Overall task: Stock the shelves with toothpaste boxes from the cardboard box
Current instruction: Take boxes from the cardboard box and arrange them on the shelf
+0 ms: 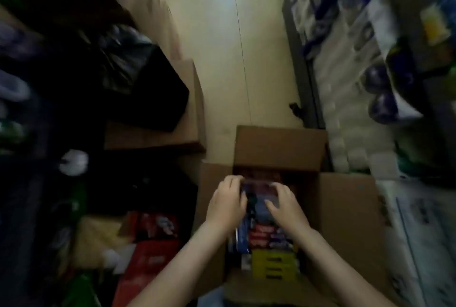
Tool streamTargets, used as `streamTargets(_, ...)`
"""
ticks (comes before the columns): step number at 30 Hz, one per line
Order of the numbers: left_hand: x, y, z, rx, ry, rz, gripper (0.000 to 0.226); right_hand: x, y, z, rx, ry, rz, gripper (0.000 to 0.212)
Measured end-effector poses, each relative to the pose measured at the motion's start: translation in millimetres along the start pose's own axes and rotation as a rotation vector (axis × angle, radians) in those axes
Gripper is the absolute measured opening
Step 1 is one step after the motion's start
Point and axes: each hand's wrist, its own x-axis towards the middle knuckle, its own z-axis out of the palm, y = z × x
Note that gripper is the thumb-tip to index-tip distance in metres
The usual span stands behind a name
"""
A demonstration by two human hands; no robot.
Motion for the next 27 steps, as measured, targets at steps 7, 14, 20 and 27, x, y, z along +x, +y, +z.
streamTargets(7, 78.3, -45.2, 195.0, 0.23, -0.306, -0.072, 0.053, 60.7, 183.8, 70.0, 0.086, -0.026, 0.269, 0.062)
streamTargets(14, 137.3, -96.6, 288.7, 0.34, -0.213, -0.169, 0.064, 167.0, 226.5, 131.2, 0.059, 0.072, 0.204, 0.071)
streamTargets(20, 166.4, -117.2, 314.2, 0.345, -0.181, -0.14, 0.07, 262.0, 210.7, 136.7, 0.502, 0.148, 0.176, 0.097)
streamTargets(27, 166.9, -117.4, 306.3, 0.42, -0.064, -0.057, 0.059, 275.9, 226.8, 127.0, 0.096, 0.06, 0.233, 0.092)
